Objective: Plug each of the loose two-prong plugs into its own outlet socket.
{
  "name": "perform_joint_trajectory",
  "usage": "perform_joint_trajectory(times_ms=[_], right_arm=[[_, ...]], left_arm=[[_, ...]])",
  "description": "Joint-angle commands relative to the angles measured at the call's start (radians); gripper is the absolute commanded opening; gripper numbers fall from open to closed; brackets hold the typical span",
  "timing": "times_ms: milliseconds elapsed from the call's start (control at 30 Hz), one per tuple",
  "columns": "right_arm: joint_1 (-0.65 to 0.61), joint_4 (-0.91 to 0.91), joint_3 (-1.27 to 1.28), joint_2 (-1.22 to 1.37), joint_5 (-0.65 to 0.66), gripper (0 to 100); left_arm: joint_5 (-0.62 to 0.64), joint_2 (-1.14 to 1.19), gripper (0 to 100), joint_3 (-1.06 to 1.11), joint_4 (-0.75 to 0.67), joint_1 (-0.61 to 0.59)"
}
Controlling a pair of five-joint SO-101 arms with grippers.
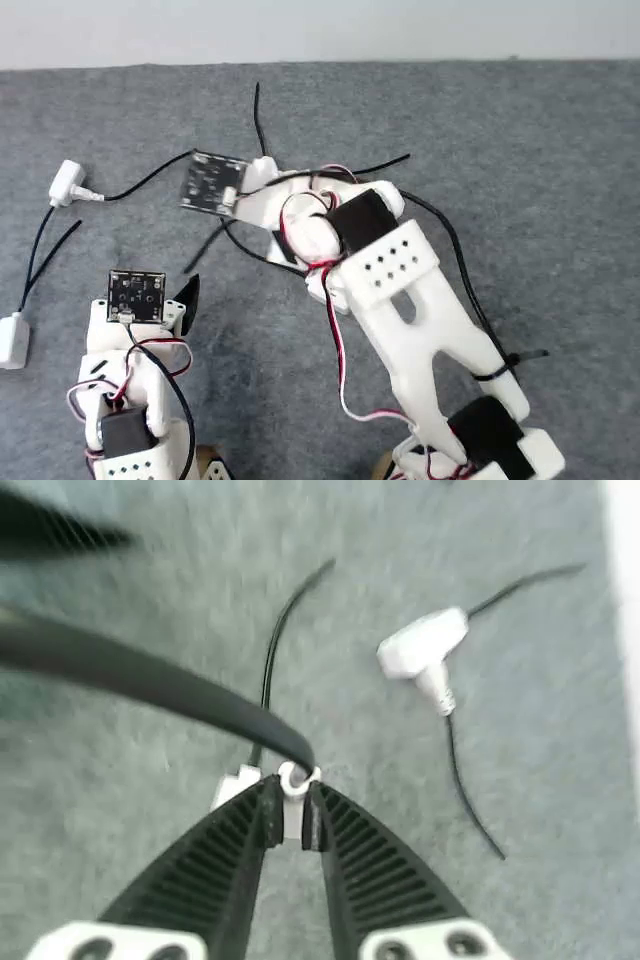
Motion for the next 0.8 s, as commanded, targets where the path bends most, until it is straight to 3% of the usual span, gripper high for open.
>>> perform_joint_trajectory(times_ms=[0,100,367,767], right_arm=[[-0.033,0.142,-0.273,-0.013,-0.089,0.9],[-0.033,0.239,-0.433,-0.005,-0.107,0.9],[-0.039,0.334,-0.623,-0.01,-0.109,0.9],[-0.09,0.206,-0.628,-0.015,-0.135,0.9]], left_arm=[[-0.035,-0.015,32,-0.01,-0.143,0.06],[-0.072,-0.015,32,-0.065,-0.198,0.193],[-0.342,-0.015,32,-0.354,-0.212,0.563],[-0.563,-0.015,32,-0.397,-0.213,0.706]])
